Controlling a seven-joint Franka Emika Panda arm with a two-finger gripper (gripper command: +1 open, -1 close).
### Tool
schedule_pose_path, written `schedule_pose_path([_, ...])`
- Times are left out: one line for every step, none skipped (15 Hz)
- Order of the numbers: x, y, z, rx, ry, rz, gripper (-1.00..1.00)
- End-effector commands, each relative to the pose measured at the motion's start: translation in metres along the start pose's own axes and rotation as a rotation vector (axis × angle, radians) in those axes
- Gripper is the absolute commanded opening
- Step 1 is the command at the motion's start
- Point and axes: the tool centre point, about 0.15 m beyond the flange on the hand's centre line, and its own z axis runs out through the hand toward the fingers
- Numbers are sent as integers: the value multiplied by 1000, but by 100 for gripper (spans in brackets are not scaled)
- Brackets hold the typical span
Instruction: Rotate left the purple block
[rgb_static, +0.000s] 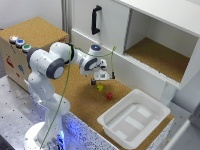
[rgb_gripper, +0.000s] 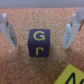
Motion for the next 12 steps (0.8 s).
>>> schedule_pose_path([2, 9, 12, -23, -49, -8, -100])
schedule_pose_path([1, 9, 10, -26, -47, -4, -100])
schedule_pose_path([0, 8, 10, -20, -50, 2, -100])
schedule_pose_path([-2, 8, 10, -19, -53, 5, -100])
schedule_pose_path([-5, 7, 10, -20, -61, 8, -100])
schedule_pose_path([-7, 7, 8, -19, -67, 20, -100])
schedule_pose_path([-8, 8, 2, -44, -106, 59, -100])
schedule_pose_path([-7, 4, -14, -45, -106, 75, -100])
schedule_pose_path([-1, -8, -42, -41, -102, 69, -100])
schedule_pose_path([7, -19, -65, -38, -87, 38, -100])
schedule_pose_path([15, -30, -83, -39, -73, -5, -100])
schedule_pose_path([25, -40, -102, -29, -63, -39, -100])
